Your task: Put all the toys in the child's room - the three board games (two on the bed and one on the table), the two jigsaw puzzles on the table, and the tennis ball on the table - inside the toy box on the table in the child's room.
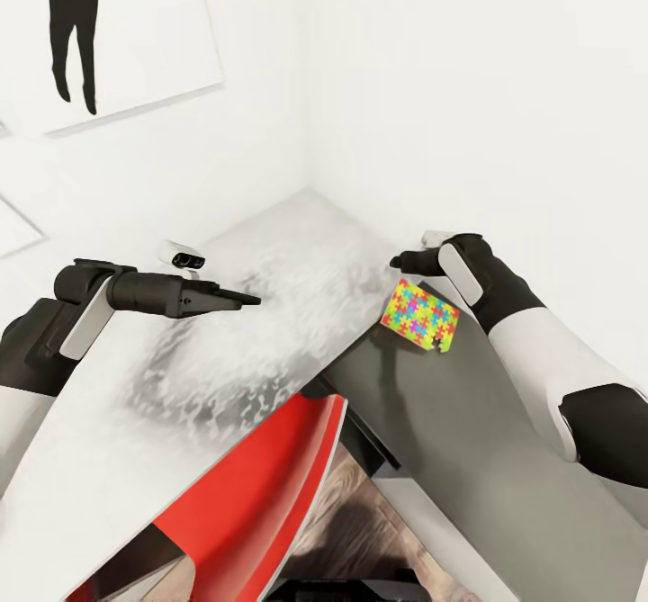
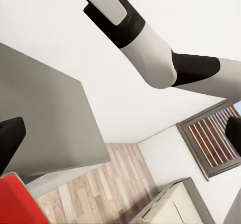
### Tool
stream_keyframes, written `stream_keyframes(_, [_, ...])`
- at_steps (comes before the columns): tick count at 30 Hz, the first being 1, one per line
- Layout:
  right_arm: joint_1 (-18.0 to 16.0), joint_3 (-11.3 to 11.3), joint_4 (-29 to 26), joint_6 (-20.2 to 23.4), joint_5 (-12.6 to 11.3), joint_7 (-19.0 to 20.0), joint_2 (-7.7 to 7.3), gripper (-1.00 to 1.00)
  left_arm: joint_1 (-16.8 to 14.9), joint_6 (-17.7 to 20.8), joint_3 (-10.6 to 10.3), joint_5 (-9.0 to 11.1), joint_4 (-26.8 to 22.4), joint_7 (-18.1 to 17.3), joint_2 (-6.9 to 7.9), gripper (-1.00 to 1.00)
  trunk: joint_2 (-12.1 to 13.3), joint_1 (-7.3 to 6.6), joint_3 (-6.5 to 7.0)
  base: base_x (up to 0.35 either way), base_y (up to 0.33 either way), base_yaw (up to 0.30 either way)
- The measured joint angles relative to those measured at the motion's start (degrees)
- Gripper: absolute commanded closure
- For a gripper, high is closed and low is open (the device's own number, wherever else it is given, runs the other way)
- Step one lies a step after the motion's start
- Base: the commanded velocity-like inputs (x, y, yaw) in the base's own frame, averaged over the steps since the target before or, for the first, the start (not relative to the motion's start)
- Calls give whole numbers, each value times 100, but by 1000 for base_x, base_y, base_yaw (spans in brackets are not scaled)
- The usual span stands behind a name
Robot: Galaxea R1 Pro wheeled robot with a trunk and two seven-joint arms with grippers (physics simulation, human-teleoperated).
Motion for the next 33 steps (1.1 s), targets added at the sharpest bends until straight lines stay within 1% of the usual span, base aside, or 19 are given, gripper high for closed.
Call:
stream_keyframes(6, [-73, 4, -10, 0, 4, 0, -8, -100, -1, 0, 0, 0, -1, -1, 0, -100, 0, 0, -57, 0, 0, 0])
stream_keyframes(8, [-143, 6, -9, 6, 5, 0, -40, -100, -1, 0, -2, 0, -1, -1, 0, -100, 0, 0, -75, 0, 0, 0])
stream_keyframes(13, [-193, 6, -15, 15, 2, 4, -101, -100, 0, 0, -6, 0, -7, 1, 1, -100, 0, 0, -122, 0, 0, 0])
stream_keyframes(33, [-206, 12, -26, 18, 0, 9, -150, -100, -1, 0, -9, 0, -35, 1, -1, -100, 0, 0, -311, 0, 0, 0])
